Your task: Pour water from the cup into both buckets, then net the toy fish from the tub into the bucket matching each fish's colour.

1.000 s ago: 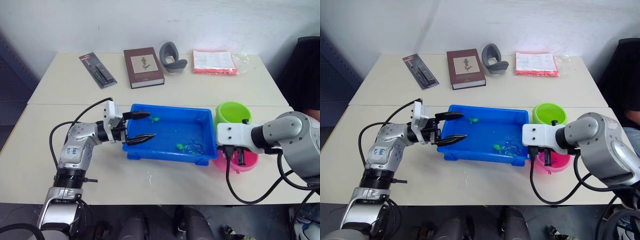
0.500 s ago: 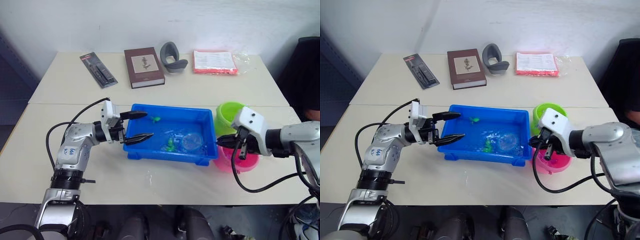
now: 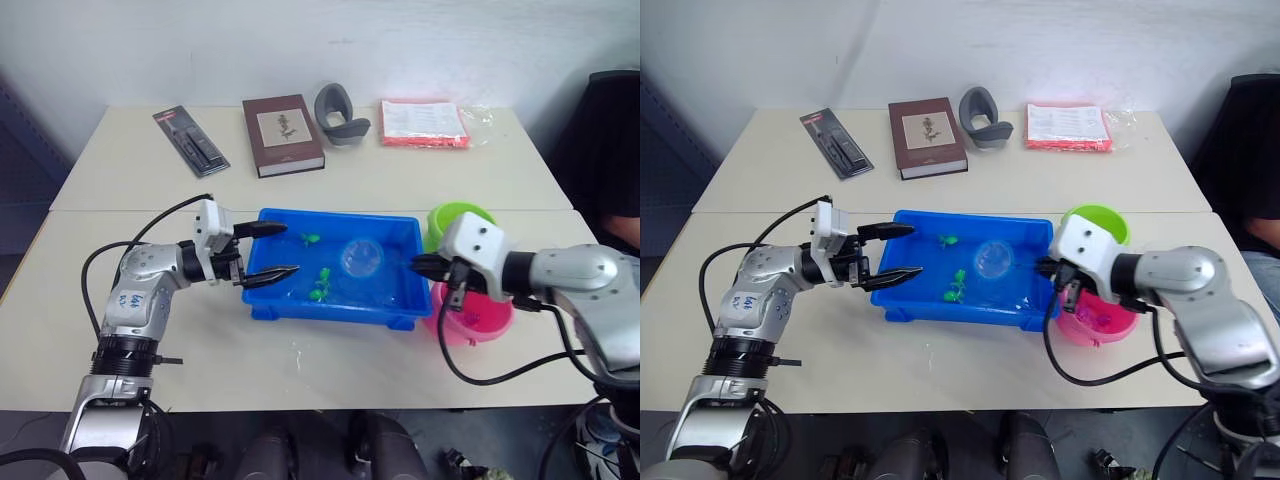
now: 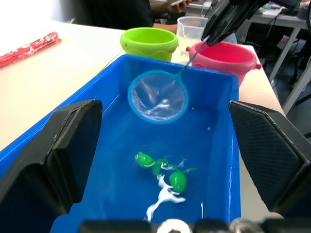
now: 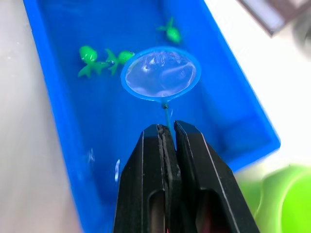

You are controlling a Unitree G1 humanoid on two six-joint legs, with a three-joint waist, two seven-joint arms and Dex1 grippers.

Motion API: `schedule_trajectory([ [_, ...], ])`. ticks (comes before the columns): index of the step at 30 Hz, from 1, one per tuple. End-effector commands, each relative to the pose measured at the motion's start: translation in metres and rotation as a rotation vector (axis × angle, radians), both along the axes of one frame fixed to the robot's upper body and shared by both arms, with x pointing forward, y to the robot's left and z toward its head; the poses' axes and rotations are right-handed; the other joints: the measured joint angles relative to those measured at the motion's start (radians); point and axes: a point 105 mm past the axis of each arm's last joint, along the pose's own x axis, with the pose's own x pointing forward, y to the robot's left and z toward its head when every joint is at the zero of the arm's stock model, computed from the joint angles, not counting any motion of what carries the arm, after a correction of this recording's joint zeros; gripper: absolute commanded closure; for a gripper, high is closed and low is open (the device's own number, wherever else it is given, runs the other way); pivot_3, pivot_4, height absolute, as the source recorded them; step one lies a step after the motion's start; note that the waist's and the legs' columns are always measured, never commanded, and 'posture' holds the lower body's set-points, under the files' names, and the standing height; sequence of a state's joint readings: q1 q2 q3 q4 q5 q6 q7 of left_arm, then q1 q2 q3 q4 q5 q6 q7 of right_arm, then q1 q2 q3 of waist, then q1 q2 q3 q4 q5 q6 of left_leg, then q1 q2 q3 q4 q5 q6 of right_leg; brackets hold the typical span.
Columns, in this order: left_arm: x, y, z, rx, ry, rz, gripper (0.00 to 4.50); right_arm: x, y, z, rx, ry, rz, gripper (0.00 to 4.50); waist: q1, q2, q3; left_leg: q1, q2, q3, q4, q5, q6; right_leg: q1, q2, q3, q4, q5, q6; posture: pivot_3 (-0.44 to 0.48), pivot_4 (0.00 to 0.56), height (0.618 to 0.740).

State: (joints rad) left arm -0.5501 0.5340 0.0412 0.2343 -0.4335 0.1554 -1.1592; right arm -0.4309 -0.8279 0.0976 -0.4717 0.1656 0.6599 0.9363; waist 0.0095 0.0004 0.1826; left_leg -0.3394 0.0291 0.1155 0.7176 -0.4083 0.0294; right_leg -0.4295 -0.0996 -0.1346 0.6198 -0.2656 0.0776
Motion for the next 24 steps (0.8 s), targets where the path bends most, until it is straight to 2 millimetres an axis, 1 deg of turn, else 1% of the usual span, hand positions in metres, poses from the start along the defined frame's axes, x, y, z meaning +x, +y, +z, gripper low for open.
schedule_trajectory([
  [1,0.001,0.009,0.012,0.007,-0.047,0.021,0.03,0.003,0.019,0.003,-0.027,-0.091,0.059,4.50,-0.003,0.000,0.000,0.000,0.000,0.000,0.000,0.000,0.000,0.000,0.000,0.000,0.000,0.000,0.000,0.000,0.150,0.740],
  [3,0.001,0.012,0.011,0.011,-0.044,0.030,0.03,0.004,0.030,0.000,-0.028,-0.111,0.085,4.50,-0.007,0.000,0.000,0.000,0.000,0.000,0.000,0.000,0.000,0.000,0.000,0.000,0.000,0.000,0.000,0.000,0.150,0.740],
  [6,0.000,0.017,0.010,0.019,-0.037,0.044,0.03,0.007,0.039,-0.005,-0.042,-0.133,0.106,4.50,-0.011,0.000,0.000,0.000,0.000,0.000,0.000,0.000,0.000,0.000,0.000,0.000,0.000,0.000,0.000,0.000,0.150,0.740],
  [8,0.000,0.020,0.010,0.027,-0.033,0.053,0.03,0.013,0.038,-0.007,-0.115,-0.191,0.114,4.50,-0.011,0.000,0.000,0.000,0.000,0.000,0.000,0.000,0.000,0.000,0.000,0.000,0.000,0.000,0.000,0.000,0.150,0.740],
  [15,-0.006,0.038,0.006,0.097,-0.014,0.060,0.03,0.023,0.046,-0.017,-0.191,-0.194,0.180,4.50,-0.014,0.000,0.000,0.000,0.001,0.001,-0.001,0.000,0.000,-0.001,0.000,0.000,0.000,0.000,0.000,0.000,0.150,0.740],
  [19,-0.009,0.053,0.002,0.155,-0.004,0.066,0.03,0.023,0.054,-0.021,-0.219,-0.186,0.235,4.50,-0.015,0.001,0.000,0.000,0.001,0.001,-0.001,0.000,0.000,-0.002,0.000,0.000,0.000,0.000,0.000,0.000,0.150,0.740],
  [22,-0.012,0.070,-0.006,0.187,0.020,0.089,0.03,0.022,0.058,-0.024,-0.231,-0.165,0.265,4.50,-0.015,0.001,0.001,0.000,0.001,0.001,-0.001,0.000,0.000,-0.002,0.000,0.000,0.000,0.000,0.000,0.000,0.150,0.740],
  [24,-0.014,0.083,-0.011,0.213,0.035,0.104,0.03,0.020,0.066,-0.025,-0.225,-0.149,0.292,4.50,-0.016,0.001,0.001,0.000,0.001,0.001,-0.001,0.000,0.000,-0.002,0.000,0.000,0.000,0.000,-0.001,0.000,0.150,0.740],
])
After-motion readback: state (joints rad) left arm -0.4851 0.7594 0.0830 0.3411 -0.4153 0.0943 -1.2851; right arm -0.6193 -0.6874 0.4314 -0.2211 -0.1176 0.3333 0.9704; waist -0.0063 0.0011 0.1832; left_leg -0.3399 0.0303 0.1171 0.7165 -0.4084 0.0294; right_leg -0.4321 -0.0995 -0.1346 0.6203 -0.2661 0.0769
